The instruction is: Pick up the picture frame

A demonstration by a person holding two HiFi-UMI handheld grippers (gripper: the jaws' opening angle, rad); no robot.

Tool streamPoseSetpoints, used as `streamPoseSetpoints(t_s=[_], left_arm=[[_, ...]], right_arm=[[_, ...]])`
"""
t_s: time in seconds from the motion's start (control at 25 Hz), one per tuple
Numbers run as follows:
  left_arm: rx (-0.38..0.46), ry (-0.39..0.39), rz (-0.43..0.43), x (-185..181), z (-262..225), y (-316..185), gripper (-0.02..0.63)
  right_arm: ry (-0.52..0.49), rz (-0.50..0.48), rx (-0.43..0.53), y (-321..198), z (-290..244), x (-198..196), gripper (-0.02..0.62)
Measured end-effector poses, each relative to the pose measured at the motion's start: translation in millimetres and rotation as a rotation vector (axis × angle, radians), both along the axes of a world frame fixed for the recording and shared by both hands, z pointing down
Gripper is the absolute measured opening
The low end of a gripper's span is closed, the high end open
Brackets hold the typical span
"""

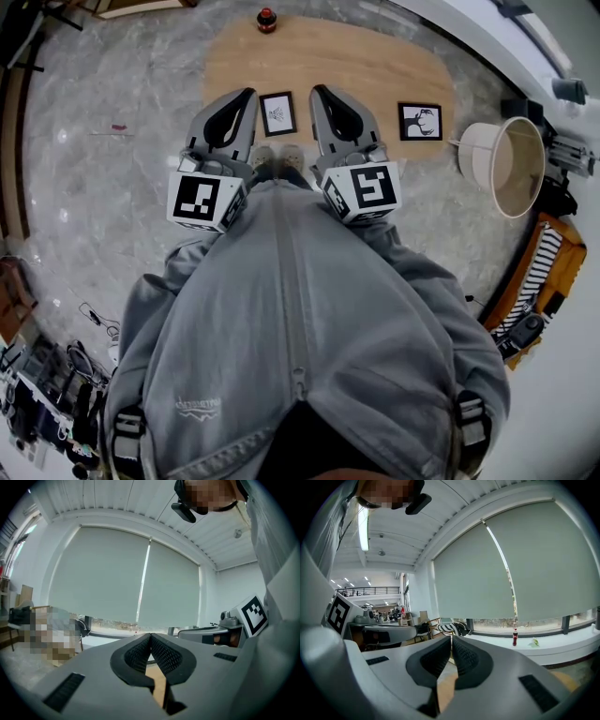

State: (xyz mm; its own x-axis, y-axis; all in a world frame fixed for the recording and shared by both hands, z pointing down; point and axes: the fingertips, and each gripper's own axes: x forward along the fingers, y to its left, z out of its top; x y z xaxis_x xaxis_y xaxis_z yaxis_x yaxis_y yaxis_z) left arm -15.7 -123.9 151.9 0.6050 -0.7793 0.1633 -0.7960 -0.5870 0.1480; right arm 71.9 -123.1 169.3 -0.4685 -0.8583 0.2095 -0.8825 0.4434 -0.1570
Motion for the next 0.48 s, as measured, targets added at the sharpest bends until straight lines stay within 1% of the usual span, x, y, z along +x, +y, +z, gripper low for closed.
streamPoseSetpoints(t_s=[0.24, 0.48], left_arm=[[-0.025, -0.015, 0.011, 4.0, 20.5, -17.6, 0.018], [-0.064, -0.043, 0.022, 7.9, 57.7, -27.2, 0.018]], right_arm=[[0.011, -0.007, -0.021, -15.0, 21.7, 2.9, 0.034], [0.014, -0.016, -0.068, -23.7, 62.0, 9.9, 0.034]])
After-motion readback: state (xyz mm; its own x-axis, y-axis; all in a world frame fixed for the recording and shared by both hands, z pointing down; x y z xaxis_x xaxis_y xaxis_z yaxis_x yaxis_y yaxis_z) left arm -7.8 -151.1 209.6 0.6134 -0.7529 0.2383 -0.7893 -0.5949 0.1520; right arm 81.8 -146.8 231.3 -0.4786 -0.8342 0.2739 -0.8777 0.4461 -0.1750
